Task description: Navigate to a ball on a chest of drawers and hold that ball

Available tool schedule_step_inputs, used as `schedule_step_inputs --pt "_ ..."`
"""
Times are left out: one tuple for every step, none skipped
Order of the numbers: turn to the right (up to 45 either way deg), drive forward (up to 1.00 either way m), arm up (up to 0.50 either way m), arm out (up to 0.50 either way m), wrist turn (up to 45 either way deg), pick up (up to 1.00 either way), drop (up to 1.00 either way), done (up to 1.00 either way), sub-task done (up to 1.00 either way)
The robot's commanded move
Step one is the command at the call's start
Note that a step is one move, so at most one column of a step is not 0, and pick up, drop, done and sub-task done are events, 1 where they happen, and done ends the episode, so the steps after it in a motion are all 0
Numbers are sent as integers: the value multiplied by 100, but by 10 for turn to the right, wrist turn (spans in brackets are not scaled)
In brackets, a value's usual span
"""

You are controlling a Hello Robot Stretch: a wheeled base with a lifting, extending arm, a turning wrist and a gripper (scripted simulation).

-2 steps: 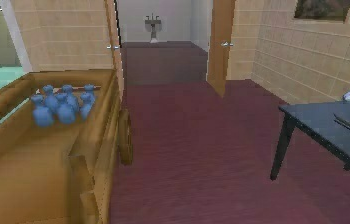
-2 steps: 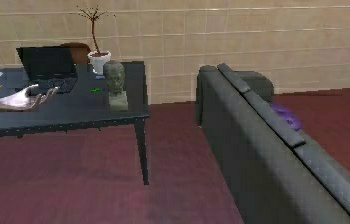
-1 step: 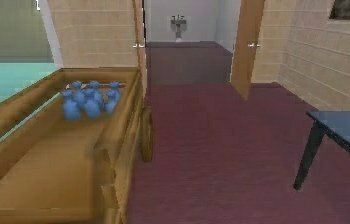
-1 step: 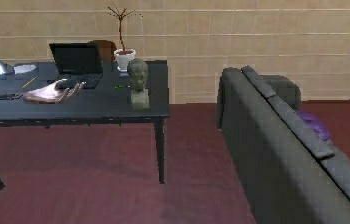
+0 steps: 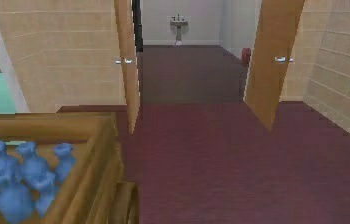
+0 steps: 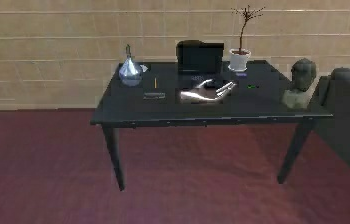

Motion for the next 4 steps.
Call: schedule_step_inputs --pt "0 60 0 0 0 0 0 0 0" --pt "-30 0 0 0 0 0 0 0 0" --pt "0 60 0 0 0 0 0 0 0" --pt "0 100 0 0 0 0 0 0 0"
